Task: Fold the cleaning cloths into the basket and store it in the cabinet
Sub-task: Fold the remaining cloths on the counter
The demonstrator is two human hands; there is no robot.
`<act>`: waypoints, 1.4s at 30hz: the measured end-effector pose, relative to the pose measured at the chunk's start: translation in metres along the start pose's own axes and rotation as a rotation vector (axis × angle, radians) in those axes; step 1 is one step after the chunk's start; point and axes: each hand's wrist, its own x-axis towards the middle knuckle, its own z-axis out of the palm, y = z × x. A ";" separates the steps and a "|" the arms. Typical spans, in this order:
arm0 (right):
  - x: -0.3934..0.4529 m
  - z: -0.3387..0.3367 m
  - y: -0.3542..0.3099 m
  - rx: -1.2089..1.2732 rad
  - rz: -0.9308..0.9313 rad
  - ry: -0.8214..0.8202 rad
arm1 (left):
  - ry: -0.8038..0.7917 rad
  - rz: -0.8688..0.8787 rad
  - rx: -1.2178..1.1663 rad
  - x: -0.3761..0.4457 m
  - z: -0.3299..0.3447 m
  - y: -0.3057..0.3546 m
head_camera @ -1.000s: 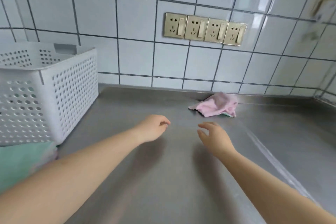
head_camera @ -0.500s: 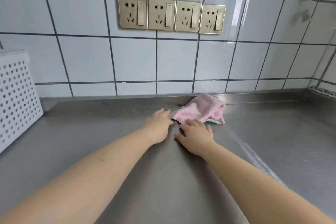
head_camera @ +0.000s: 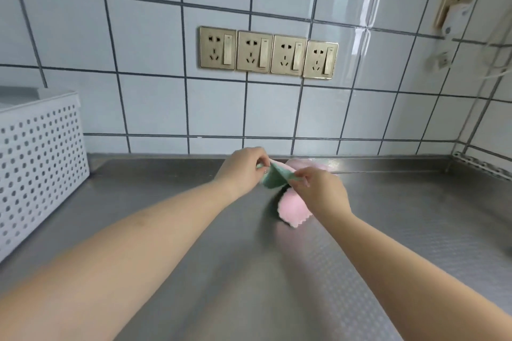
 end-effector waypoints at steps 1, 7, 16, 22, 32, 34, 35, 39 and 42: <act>-0.004 -0.008 -0.005 0.009 0.003 0.028 | 0.014 0.012 -0.025 -0.003 -0.010 0.007; -0.037 -0.044 -0.034 -0.086 -0.037 0.100 | 0.109 0.062 -0.077 -0.031 -0.081 0.044; -0.074 -0.086 -0.052 -0.340 -0.031 0.003 | 0.219 -0.005 0.012 -0.079 -0.176 0.035; -0.077 -0.098 -0.077 -0.407 0.005 -0.036 | 0.255 -0.126 0.018 -0.096 -0.213 0.007; -0.016 -0.101 -0.133 0.143 -0.047 0.065 | 0.484 -0.287 -0.262 -0.060 -0.238 -0.027; -0.009 -0.105 -0.140 0.185 -0.108 0.125 | 0.546 -0.245 -0.171 -0.054 -0.244 -0.024; -0.006 -0.106 -0.143 0.191 -0.143 0.153 | 0.576 -0.220 -0.144 -0.052 -0.246 -0.023; -0.012 -0.110 -0.141 0.148 -0.230 0.188 | 0.629 -0.156 -0.114 -0.062 -0.250 -0.020; -0.036 -0.106 -0.123 0.064 -0.225 0.166 | 0.576 -0.119 -0.058 -0.090 -0.242 -0.020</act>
